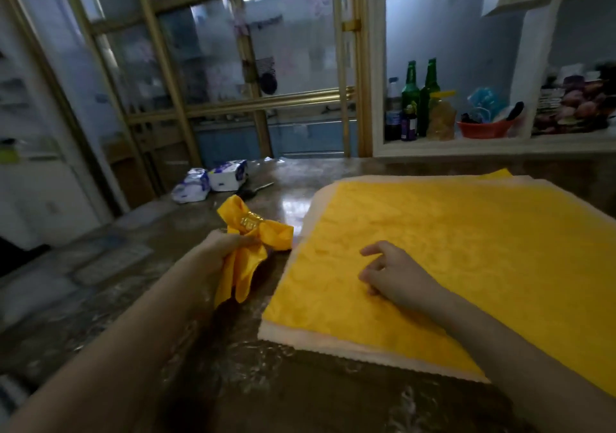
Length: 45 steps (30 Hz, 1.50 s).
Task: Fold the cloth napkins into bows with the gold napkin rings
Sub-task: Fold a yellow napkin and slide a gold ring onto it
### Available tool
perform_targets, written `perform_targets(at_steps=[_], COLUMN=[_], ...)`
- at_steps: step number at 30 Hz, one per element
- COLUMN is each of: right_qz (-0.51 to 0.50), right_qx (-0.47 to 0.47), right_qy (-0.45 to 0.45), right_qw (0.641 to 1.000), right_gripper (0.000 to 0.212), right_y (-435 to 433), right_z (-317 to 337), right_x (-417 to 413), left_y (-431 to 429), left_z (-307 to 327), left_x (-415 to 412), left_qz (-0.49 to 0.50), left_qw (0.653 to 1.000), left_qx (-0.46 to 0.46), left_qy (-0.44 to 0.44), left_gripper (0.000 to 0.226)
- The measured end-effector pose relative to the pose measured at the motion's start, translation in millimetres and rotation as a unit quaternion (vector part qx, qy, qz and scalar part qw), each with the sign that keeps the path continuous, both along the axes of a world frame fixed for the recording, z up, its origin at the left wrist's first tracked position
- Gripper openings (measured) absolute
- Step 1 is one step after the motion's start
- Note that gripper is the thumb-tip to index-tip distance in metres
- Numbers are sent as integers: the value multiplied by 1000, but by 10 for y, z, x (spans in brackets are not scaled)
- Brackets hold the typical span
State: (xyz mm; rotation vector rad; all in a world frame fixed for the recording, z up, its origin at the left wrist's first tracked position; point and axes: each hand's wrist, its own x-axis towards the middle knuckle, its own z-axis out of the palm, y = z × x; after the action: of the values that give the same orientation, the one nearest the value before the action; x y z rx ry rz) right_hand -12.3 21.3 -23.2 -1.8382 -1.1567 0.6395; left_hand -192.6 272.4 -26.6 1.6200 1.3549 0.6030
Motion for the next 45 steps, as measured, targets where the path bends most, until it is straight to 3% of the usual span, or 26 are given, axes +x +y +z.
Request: perform_targets(at_steps=[2, 3, 5, 6, 9, 12, 17, 23, 25, 27, 30, 32, 34, 36, 39, 41, 45], right_qz=[12, 10, -2, -7, 7, 6, 11, 18, 7, -52, -207, -273, -273, -243, -184, -205, -265], right_qx=[19, 22, 23, 26, 52, 57, 61, 56, 108, 189, 266, 253, 224, 171, 142, 150, 197], right_qy=[-65, -107, -178, -198, -213, -231, -264, -303, -221, -45, 216, 293, 344, 367, 368, 337, 399], right_qw=[998, 994, 984, 980, 976, 971, 962, 951, 969, 980, 916, 880, 870, 881, 900, 906, 855], right_gripper=[32, 32, 29, 27, 24, 24, 25, 25, 19, 19, 23, 17, 16, 16, 16, 16, 16], right_y=[272, 350, 423, 386, 352, 377, 412, 375, 372, 334, 256, 59, -126, -524, -1090, -1541, -1887], right_z=[-80, -118, -197, -217, -277, -284, -290, -309, -279, -95, 294, 479, 505, 419, 312, 276, 166], right_x=[-211, -273, -321, -309, -294, -299, -325, -339, -354, -316, 44, 345, 519, 619, 715, 865, 1064], left_y=[-77, -117, -113, -131, -203, -362, -420, -362, -458, -628, -1062, -1559, -2024, -2441, -2724, -2976, -3127], left_z=[78, 110, 107, 112, 29, -120, -145, -55, -44, 17, 178, 225, 199, 121, 24, -45, -171], left_x=[-188, -223, -249, -228, -237, -213, -54, 372, 418, 397, 427, 550, 698, 911, 1241, 1445, 1583], left_qz=[28, 50, 84, 79, 19, -20, -70, -57, -33, -2, -47, -198, -355, -450, -498, -522, -529], left_qw=[997, 989, 941, 927, 935, 906, 896, 923, 927, 930, 906, 888, 857, 828, 808, 791, 773], left_qx=[57, 100, 210, 227, 156, 142, 169, 92, 96, 124, 273, 328, 312, 294, 290, 283, 312], left_qy=[33, 96, 252, 287, 317, 398, 406, 369, 361, 347, 321, 254, 205, 160, 123, 143, 160], left_gripper=[27, 30, 47, 52, 74, 87, 69, 80, 84, 86, 76, 67, 66, 66, 68, 71, 61])
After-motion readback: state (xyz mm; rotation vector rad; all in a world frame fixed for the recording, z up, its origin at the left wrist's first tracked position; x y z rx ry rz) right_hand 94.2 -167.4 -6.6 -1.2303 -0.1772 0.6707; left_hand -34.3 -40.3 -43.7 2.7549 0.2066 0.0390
